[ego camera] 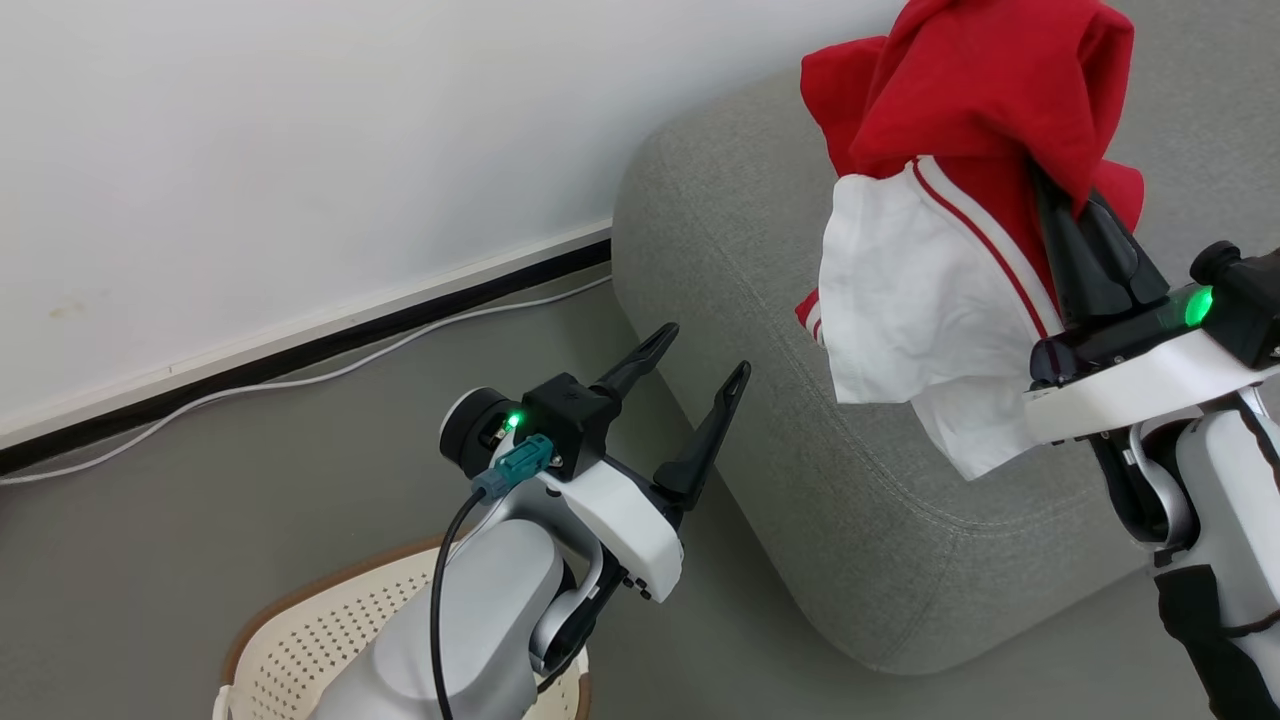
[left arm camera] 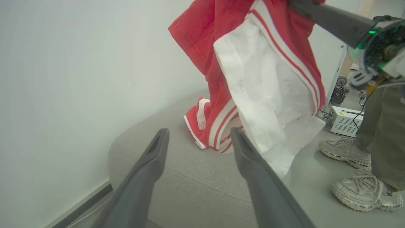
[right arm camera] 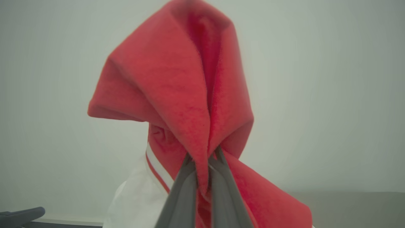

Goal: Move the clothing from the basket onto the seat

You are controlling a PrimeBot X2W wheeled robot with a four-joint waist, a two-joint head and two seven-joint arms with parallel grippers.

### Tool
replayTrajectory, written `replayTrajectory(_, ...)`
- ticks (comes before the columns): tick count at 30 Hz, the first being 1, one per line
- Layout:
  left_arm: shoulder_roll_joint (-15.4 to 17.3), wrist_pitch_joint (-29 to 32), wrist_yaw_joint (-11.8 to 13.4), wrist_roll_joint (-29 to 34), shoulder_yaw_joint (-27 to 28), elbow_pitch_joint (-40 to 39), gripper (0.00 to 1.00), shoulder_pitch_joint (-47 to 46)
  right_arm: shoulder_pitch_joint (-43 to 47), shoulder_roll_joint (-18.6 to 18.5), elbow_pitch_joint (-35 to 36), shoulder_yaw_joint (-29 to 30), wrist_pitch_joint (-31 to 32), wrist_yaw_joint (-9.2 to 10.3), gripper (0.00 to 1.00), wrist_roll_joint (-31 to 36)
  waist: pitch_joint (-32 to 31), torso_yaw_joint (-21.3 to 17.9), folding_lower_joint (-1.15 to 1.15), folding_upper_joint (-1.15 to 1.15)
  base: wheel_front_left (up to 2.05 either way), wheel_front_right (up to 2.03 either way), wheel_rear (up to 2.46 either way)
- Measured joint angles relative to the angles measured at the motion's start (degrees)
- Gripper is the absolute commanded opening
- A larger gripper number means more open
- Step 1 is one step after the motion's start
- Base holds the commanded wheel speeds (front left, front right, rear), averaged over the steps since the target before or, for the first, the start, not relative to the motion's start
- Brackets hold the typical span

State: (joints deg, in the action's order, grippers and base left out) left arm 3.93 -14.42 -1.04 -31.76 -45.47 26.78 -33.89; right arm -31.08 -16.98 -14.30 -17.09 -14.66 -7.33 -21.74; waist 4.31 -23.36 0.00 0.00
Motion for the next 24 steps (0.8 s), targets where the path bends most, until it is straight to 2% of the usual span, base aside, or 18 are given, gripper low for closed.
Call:
replayTrajectory(11, -0.93, -0.07, -1.70, 3.09, 2.55, -1.03, 1.00, 1.98, 0.20, -1.36, 1.71, 2.72, 0.00, 0.00, 0.00, -1.02, 0.65, -6.20, 0.00, 0.00, 0.00, 0.00, 0.00)
replayTrajectory(18, -1.20, -0.07, -3.46, 3.63, 2.22, -0.53, 1.00, 1.89, 2.27, -2.40, 4.54, 7.79, 0.00, 0.00, 0.00, -1.67, 2.00, -7.52, 0.00, 0.00, 0.00, 0.00, 0.00)
replayTrajectory(24, -1.25, -0.07, -3.97, 3.96, 0.37, -0.46, 1.00, 1.53, 3.52, -3.97, 5.83, 12.35, 0.00, 0.00, 0.00, -1.60, 3.65, -7.95, 0.00, 0.00, 0.00, 0.00, 0.00)
